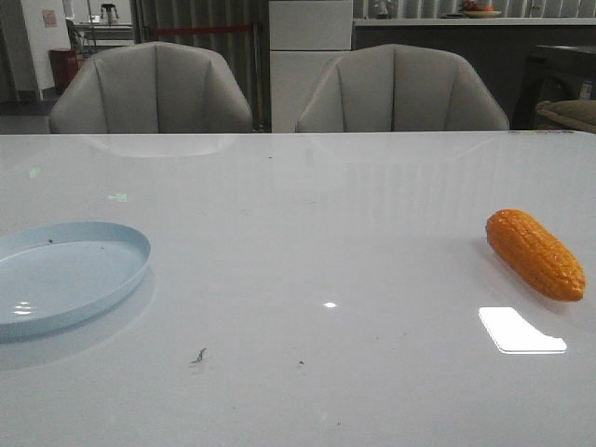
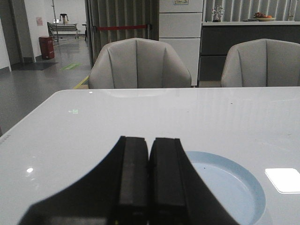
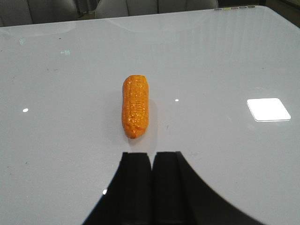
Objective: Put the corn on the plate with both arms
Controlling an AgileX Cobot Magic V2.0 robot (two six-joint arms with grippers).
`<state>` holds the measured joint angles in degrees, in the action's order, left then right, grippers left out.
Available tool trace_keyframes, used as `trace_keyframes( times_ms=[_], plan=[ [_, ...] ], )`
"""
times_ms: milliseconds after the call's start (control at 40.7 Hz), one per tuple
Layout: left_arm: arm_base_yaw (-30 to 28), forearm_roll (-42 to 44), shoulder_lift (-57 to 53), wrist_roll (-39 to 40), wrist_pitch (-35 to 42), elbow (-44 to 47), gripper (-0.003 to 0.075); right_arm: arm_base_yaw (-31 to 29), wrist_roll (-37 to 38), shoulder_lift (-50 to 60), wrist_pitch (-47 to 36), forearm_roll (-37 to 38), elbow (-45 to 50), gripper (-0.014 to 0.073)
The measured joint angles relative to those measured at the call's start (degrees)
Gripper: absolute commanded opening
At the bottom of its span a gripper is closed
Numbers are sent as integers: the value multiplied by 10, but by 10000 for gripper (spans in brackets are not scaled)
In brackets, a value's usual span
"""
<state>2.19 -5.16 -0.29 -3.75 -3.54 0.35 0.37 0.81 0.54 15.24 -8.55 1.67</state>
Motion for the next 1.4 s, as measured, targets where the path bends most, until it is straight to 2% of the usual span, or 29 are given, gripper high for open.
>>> trace_keyframes(
  times_ms=[811,934,1155,1302,1400],
  plan=[
    [0,0,0,0,4,0,90,0,0,0,0,0,0,37],
    [0,0,0,0,20,0,90,0,0,0,-6,18,0,37],
    [0,-1,0,0,86,0,90,0,-1,0,-77,30,0,37],
    [0,-1,0,0,92,-20,90,0,-1,0,-145,30,0,37],
    [0,12,0,0,90,-65,90,0,-1,0,-152,30,-20,37]
  ],
)
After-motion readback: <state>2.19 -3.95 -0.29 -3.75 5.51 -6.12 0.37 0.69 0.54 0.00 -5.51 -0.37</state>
